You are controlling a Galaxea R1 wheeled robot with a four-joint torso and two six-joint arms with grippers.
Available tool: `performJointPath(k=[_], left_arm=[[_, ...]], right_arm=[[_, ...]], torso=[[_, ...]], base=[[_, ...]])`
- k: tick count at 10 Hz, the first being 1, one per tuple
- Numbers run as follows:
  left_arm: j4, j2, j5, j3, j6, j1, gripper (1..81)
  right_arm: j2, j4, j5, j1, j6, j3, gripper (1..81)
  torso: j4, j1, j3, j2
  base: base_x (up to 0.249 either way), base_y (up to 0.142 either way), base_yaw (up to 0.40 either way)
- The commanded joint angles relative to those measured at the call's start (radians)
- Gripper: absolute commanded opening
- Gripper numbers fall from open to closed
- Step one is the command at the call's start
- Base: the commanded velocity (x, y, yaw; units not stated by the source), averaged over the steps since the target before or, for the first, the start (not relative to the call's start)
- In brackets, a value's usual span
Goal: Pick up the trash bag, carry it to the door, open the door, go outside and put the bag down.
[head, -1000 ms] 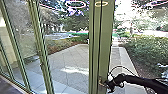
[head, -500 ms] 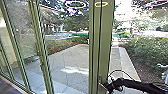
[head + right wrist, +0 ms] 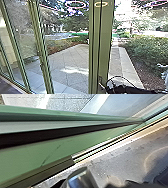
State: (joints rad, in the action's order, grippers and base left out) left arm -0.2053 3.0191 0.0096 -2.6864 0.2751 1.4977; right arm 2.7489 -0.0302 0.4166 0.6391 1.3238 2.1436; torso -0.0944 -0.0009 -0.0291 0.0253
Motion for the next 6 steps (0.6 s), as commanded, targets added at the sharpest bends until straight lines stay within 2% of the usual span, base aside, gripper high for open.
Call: performJointPath(k=[1,5,6], left_arm=[[-0.005,-0.008,0.053,0.000,0.001,-0.047,1.0],[-0.006,-0.008,0.053,0.000,0.001,-0.043,1.0],[-0.006,-0.008,0.053,0.000,0.001,-0.043,1.0]], right_arm=[[0.086,0.007,0.076,-0.045,-0.054,0.021,81.1],[0.083,0.004,0.082,-0.055,-0.054,0.005,81.1],[0.082,0.006,0.080,-0.055,-0.054,0.005,81.1]], torso=[[0.000,0.001,0.000,0.000],[0.000,0.001,0.000,0.000],[0.000,0.001,0.021,0.000]], base=[[0.000,0.000,0.000],[0.000,0.000,0.000],[0.000,0.000,0.000]])
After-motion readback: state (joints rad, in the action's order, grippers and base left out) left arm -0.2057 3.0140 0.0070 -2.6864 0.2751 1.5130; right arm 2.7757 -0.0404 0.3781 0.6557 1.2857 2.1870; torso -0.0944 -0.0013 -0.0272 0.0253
